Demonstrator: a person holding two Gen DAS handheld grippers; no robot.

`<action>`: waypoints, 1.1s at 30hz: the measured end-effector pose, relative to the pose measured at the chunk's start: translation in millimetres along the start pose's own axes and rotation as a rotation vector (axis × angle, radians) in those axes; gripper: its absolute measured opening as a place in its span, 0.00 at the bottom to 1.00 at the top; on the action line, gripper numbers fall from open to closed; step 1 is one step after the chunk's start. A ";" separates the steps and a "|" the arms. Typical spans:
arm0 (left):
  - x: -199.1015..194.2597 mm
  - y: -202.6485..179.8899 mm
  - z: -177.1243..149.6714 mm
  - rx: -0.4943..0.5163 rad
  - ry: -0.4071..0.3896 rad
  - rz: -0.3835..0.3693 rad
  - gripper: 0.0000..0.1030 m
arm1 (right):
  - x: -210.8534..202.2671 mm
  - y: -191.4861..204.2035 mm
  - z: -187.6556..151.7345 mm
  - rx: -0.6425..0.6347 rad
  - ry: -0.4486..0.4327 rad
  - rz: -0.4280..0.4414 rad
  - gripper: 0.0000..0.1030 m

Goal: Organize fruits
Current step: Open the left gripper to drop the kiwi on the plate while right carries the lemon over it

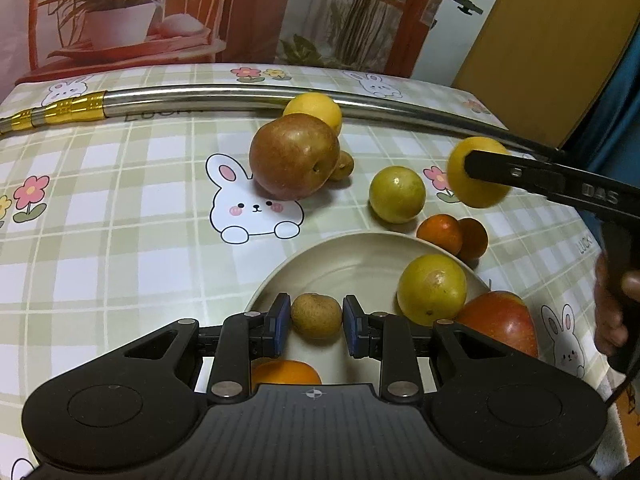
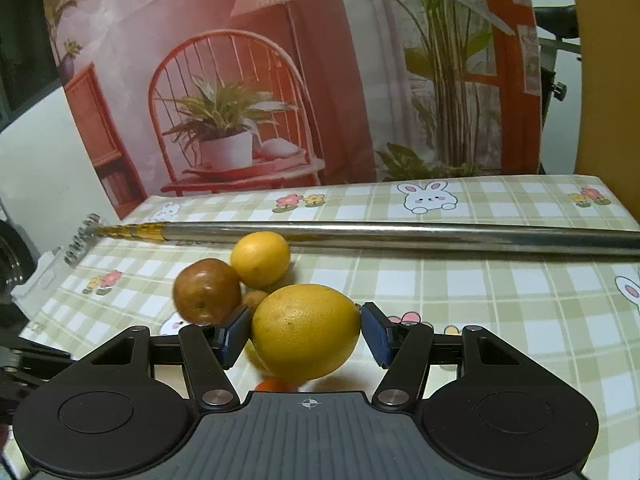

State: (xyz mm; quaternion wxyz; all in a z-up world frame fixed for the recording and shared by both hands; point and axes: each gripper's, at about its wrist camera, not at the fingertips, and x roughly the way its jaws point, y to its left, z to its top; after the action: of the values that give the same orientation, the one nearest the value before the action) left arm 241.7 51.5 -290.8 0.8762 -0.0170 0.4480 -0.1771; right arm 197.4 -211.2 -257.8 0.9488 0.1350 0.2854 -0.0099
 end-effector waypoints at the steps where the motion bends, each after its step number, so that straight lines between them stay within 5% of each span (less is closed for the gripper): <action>1: 0.0 -1.0 -0.8 0.004 0.000 0.004 0.29 | -4.9 1.1 -1.5 0.002 -0.007 0.002 0.54; 16: -34.4 3.7 -6.9 -0.063 -0.069 -0.001 0.38 | -25.2 35.6 -11.9 -0.059 0.002 0.086 0.54; 27: -82.5 25.4 -3.7 -0.119 -0.193 0.109 0.38 | 10.7 94.5 -16.6 -0.272 0.114 0.175 0.54; 33: -89.2 37.6 -3.5 -0.173 -0.227 0.102 0.39 | 25.7 108.3 -23.5 -0.299 0.163 0.179 0.54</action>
State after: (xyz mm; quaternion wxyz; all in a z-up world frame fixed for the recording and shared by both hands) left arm 202.3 116.2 -230.5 0.9243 -0.0898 0.3598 -0.0899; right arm 216.7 -99.2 -263.5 0.9291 0.0175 0.3466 0.1279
